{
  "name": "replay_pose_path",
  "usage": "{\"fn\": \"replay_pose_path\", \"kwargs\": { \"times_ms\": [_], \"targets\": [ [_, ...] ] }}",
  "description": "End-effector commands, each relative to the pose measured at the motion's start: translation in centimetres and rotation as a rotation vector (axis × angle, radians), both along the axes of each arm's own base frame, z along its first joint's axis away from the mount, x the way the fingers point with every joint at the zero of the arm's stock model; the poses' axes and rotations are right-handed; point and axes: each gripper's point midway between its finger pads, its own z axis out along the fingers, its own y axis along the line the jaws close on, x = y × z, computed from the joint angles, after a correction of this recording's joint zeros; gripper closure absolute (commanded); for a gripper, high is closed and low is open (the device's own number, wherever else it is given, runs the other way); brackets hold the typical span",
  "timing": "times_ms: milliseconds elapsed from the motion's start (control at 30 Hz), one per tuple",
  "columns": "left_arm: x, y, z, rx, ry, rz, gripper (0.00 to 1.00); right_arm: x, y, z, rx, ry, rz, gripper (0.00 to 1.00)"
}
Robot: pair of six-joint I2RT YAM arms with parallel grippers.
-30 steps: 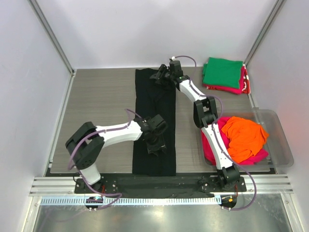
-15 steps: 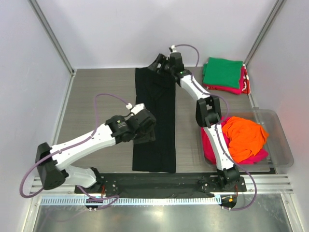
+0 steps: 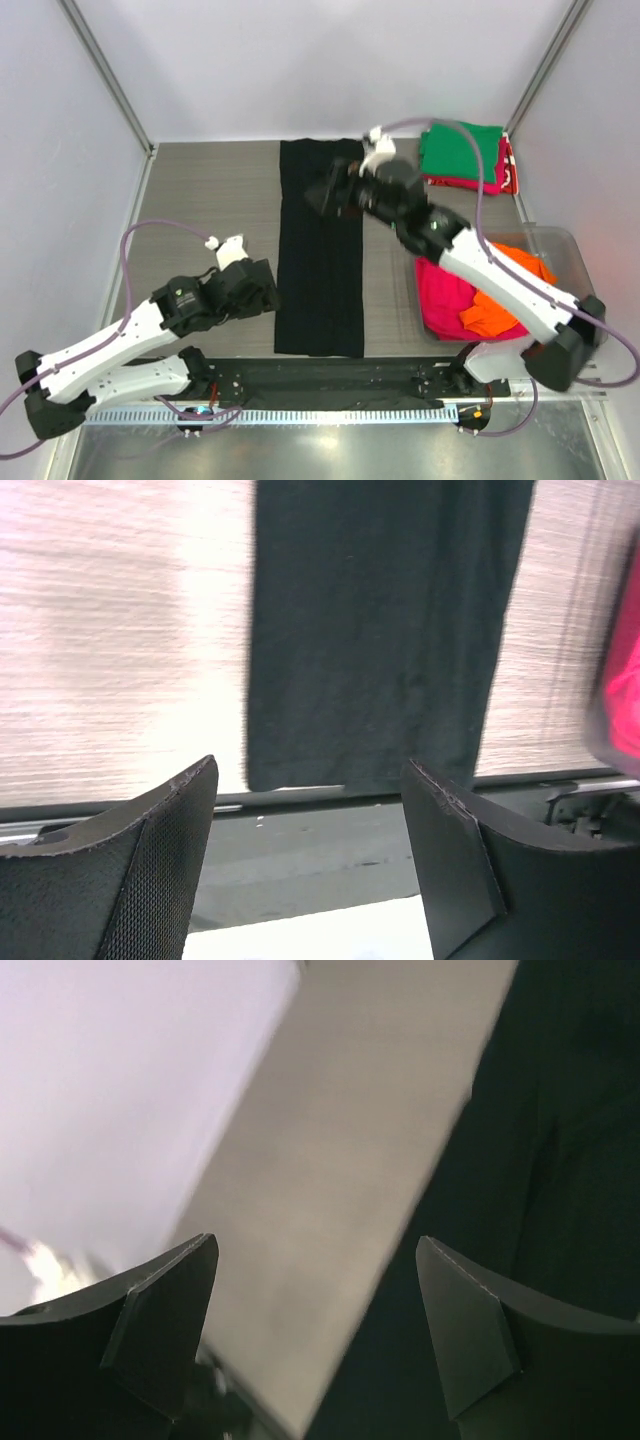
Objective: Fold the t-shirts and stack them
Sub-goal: Fold the tshirt
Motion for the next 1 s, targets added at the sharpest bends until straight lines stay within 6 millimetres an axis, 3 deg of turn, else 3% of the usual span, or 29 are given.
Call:
{"fn": "replay_pose_path", "kwargs": {
  "times_ms": [0,33,67,100,167,200,400,467,667,967],
  "targets": [
    [-0.1,1.5,-0.3,-0.011,-0.031,0.049,0.25,-5.0,-3.3,-12.4,-0.217,0.284,-0.082,0.14],
    [-0.3,1.7,-0.6,-0.013,-0.027,0.053,0.25,-6.4,-3.6,-13.3,-0.198,0.331,-0.102,0.14],
    [-0.6,2.1,-1.4,-0.001,-0.016,0.057,0.25,-8.7,-3.8,-15.8,-0.23,0.388,-0.086,0.14],
    [-0.8,2.2,-1.4,-0.023,-0.016,0.065,0.25,-10.3,-4.1,-15.7,-0.216,0.393,-0.076,0.14],
    [-1.2,2.1,-2.6,-0.039,0.005,0.059,0.25,-13.0,-4.9,-18.7,-0.234,0.477,-0.091,0.14],
    [-1.4,2.0,-2.9,-0.056,0.011,0.061,0.25,-14.8,-4.7,-19.1,-0.243,0.492,-0.06,0.13],
    [-2.2,1.2,-5.6,-0.069,0.076,0.043,0.28,-20.5,-4.8,-23.5,-0.33,0.572,-0.035,0.14],
    [-2.5,1.2,-6.4,-0.06,0.097,0.042,0.28,-21.6,-5.3,-25.3,-0.361,0.601,-0.04,0.14],
    [-3.3,1.1,-8.2,-0.06,0.146,0.036,0.3,-23.9,-5.9,-28.0,-0.366,0.64,-0.046,0.14],
    [-4.5,1.3,-10.9,-0.092,0.201,0.053,0.31,-24.7,-4.9,-29.4,-0.279,0.689,-0.017,0.19]
  ]
}}
